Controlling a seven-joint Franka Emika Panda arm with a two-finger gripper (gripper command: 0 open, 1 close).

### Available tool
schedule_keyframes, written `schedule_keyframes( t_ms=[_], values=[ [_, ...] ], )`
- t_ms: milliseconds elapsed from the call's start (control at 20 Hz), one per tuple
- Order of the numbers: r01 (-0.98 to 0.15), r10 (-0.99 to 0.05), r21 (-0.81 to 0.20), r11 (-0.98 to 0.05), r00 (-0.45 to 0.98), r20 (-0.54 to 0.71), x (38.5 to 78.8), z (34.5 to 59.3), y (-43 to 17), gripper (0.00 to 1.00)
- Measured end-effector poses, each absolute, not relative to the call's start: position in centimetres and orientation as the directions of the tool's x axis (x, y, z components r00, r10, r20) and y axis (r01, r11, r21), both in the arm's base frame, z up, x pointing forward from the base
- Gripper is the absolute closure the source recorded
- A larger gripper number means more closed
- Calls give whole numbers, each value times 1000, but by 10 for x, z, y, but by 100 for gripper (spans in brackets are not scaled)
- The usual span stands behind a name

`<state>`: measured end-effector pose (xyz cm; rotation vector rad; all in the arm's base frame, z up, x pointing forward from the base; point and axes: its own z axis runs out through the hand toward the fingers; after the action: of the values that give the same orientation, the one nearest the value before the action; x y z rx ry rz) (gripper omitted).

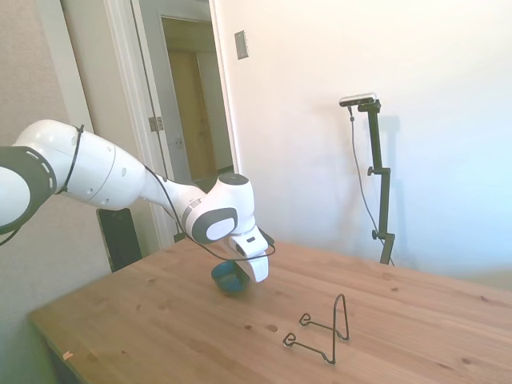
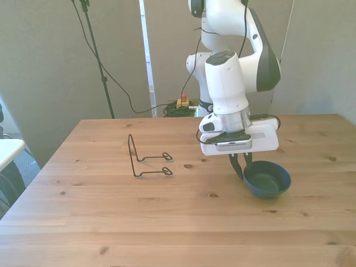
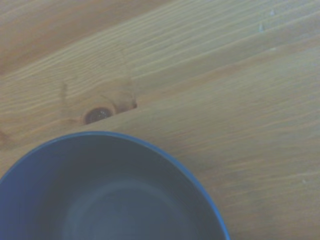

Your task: Unload the bowl

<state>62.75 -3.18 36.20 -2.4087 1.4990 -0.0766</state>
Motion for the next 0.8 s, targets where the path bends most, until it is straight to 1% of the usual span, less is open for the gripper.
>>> schedule_keyframes(
  t_ms=[150,300,550,800],
  values=[
    [-865,-883,-287,-412,457,-107,628,366,-34,0],
    [-860,-883,-299,-414,459,-97,627,376,-37,0],
    [-842,-871,-309,-443,485,-74,616,411,-40,0],
    [-800,-835,-275,-533,550,19,585,444,-33,0]
  ],
)
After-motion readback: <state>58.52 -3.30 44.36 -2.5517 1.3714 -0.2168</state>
